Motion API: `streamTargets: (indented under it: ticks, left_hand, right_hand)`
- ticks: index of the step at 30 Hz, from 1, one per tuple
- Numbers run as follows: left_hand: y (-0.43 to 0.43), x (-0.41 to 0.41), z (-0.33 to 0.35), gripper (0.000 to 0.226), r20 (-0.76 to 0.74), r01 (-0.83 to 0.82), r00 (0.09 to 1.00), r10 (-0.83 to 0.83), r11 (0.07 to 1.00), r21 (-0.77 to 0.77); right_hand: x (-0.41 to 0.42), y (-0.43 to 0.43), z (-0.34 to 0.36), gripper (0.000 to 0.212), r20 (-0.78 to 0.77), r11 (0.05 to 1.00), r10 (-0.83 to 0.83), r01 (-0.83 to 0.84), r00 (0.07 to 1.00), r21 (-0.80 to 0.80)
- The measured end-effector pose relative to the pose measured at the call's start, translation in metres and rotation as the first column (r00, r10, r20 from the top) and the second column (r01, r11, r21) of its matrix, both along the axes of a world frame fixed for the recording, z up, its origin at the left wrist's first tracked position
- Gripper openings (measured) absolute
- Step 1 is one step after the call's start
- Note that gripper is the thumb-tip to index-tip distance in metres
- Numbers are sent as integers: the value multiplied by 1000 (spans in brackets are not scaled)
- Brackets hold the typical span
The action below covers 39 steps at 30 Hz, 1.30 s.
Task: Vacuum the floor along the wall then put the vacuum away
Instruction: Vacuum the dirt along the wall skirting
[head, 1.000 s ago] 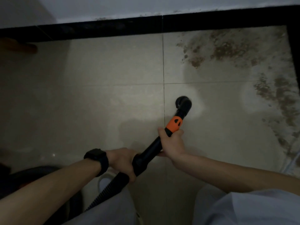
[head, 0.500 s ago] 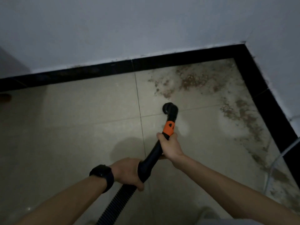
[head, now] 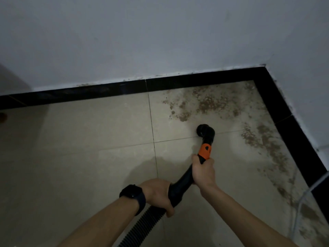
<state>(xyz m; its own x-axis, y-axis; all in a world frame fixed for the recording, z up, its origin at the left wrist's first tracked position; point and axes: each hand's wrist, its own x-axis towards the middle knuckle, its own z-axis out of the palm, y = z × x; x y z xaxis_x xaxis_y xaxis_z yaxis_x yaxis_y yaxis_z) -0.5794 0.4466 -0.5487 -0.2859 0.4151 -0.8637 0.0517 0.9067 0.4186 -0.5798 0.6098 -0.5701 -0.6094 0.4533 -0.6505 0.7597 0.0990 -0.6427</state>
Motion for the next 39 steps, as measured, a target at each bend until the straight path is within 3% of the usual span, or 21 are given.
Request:
streamTargets:
  ticks: [4, 11, 19, 23, 31, 35, 39]
  left_hand:
    - [-1, -2, -4, 44, -20, -38, 999, 38, 999, 25]
    - [-46, 12, 0, 43, 2, -181, 984, 181, 983, 27]
    - [-116, 56, 6, 42, 86, -270, 958, 273, 962, -50]
    - [-106, 51, 8, 43, 69, -299, 951, 302, 953, -49]
    - [-24, -11, 6, 27, -30, -122, 992, 123, 992, 15]
    - [4, -28, 3, 32, -71, -107, 991, 110, 993, 39]
    - [-5, -29, 3, 32, -75, -162, 983, 165, 986, 39]
  right_hand:
    - [-9, 3, 1, 36, -25, 998, 54, -55, 998, -15]
    - [-28, -44, 8, 34, -50, 929, 368, -370, 928, -31]
    - [11, -121, -8, 34, -86, 851, 509, -516, 856, -96]
    - [1, -117, -7, 35, -53, 883, 463, -465, 885, -62]
    - [-38, -28, -3, 39, -24, 983, 180, -179, 983, 42]
    - [-51, 5, 0, 37, -36, 996, 74, -75, 997, -41]
    - [-58, 0, 3, 37, -43, 993, 99, -101, 994, -53]
